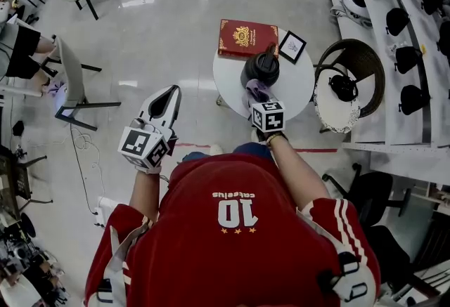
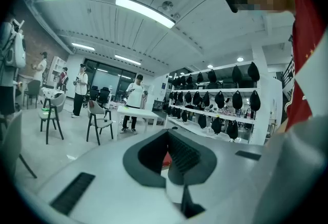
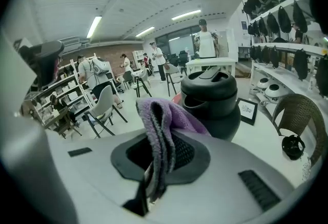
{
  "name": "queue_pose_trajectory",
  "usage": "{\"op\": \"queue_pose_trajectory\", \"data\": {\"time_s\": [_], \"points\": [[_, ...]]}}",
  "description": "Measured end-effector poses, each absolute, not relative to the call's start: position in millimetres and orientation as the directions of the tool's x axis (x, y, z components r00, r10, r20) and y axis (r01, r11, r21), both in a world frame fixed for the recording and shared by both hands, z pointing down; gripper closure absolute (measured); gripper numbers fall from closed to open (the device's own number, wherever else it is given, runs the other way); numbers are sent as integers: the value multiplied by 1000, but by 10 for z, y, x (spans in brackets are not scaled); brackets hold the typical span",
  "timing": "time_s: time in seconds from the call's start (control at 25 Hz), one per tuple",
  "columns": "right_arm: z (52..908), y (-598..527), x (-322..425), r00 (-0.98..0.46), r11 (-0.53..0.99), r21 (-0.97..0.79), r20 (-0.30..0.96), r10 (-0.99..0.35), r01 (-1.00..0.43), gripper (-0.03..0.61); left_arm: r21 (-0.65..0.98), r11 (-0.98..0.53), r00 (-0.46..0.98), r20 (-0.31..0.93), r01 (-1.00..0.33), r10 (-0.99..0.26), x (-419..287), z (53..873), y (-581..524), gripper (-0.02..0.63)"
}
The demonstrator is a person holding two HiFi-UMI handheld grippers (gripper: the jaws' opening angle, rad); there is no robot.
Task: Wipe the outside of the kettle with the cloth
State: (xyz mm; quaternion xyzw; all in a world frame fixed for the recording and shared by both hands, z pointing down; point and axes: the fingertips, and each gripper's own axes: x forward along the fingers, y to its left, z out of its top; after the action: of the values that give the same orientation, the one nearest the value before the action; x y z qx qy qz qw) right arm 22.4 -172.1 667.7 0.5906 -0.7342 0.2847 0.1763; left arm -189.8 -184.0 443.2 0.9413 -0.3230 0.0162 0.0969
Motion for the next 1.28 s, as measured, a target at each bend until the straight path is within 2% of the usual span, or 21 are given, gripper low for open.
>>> {"op": "queue_pose_trajectory", "data": {"time_s": [0.72,1.28], "points": [[6337,-2161,-240,-318,246,-203,538,-781,-948,529,169,-711,728,77,-683,-681,-2371,4350,-1945,606],[5804,-1934,-257,-387,349,-171,459,-800,-922,529,172,-735,753,87,-656,-652,-1987,4337,-1887,606]]}}
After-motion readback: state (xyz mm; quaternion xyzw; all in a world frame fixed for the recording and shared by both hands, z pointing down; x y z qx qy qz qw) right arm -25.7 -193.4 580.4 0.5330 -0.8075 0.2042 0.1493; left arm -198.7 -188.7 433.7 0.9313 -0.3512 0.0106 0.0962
